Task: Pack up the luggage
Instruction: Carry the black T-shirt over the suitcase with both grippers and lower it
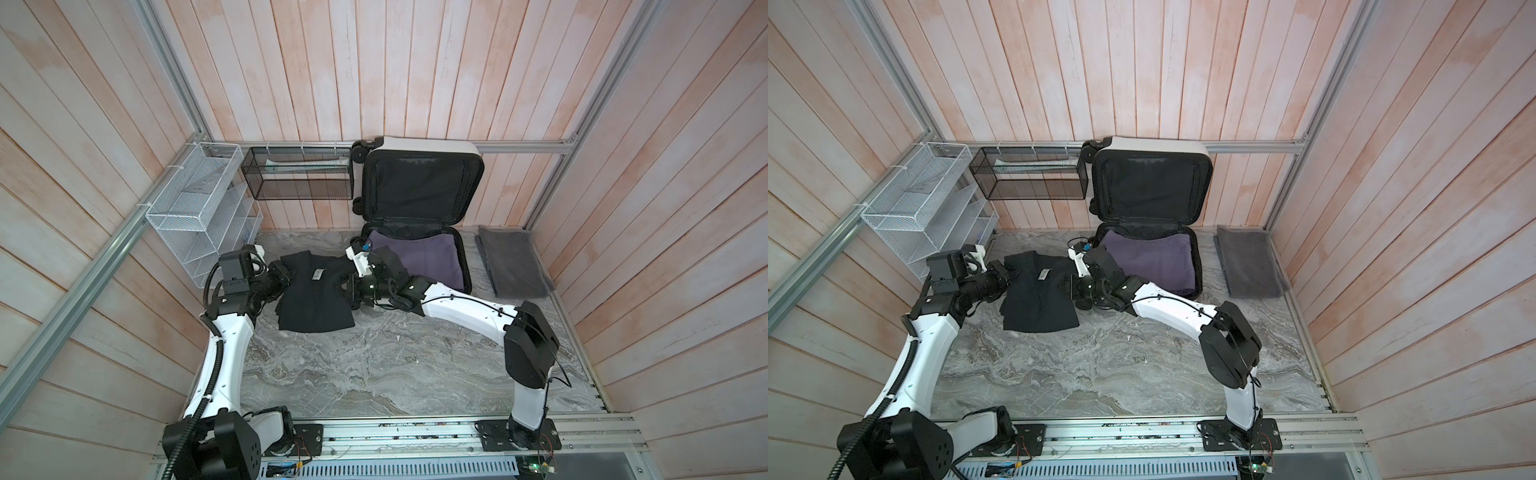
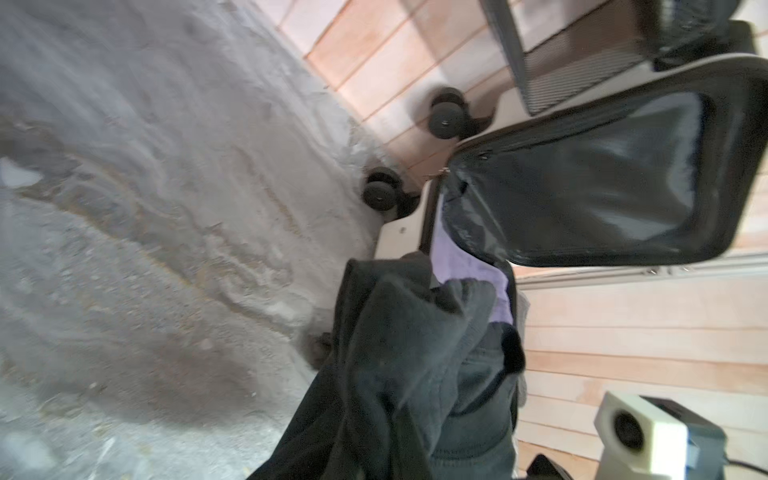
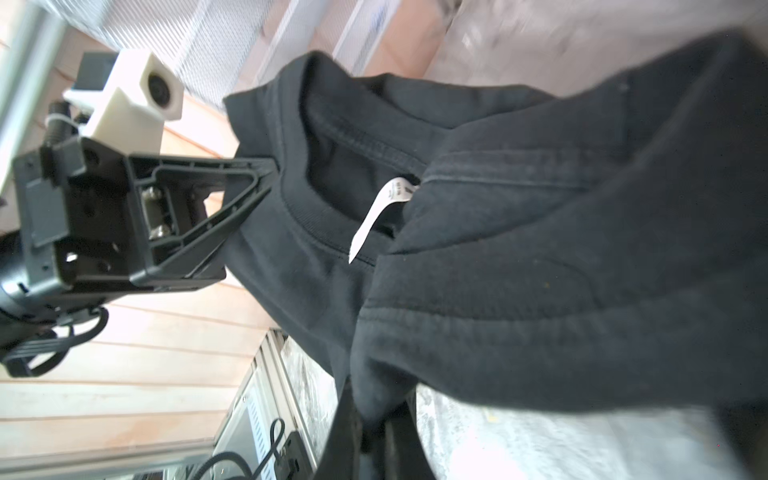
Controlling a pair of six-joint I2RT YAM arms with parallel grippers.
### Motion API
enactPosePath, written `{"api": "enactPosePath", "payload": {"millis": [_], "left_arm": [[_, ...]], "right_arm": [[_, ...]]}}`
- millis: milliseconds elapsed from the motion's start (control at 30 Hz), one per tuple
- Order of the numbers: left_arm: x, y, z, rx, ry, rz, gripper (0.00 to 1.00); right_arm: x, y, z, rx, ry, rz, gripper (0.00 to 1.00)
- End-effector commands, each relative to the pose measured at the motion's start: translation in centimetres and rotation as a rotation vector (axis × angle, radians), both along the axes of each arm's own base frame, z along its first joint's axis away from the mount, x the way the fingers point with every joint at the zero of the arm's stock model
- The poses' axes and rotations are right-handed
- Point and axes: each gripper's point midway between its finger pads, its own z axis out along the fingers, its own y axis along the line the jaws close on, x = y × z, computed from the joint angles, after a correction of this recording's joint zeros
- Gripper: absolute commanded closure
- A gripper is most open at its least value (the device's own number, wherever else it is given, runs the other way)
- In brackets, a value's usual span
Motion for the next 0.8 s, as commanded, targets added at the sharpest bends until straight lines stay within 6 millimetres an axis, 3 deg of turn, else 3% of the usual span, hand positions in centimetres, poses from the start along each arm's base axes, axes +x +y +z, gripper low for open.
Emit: {"api": "enactPosePath", "payload": {"millis": [0, 167, 400, 567, 767], "left_arm": [[1.8, -2.5, 4.1, -0.043, -0.092, -0.022, 1.00], [5.2, -8.1, 6.5, -0.059, -0.144, -0.103, 1.00], [10.5, -15.9, 6.8, -0.070, -0.167, -0.202, 1.00], [14.1, -20.3, 5.6, -0.093, -0.166, -0.251, 1.00], [17.2, -22.9, 2.4, -0.129, -0.124, -0.272, 1.00]], "right_arm": [[2.0, -3.7, 2.9, 0.014, -0.065, -0.073, 1.00], [5.3, -10.5, 3.7, -0.003, -0.080, -0.195, 1.00], [9.3, -19.8, 3.7, -0.026, -0.085, -0.362, 1.00], [11.7, -24.5, 2.3, -0.058, -0.068, -0.437, 1.00], [14.1, -28.3, -0.5, -0.086, -0.022, -0.492, 1.00]]}}
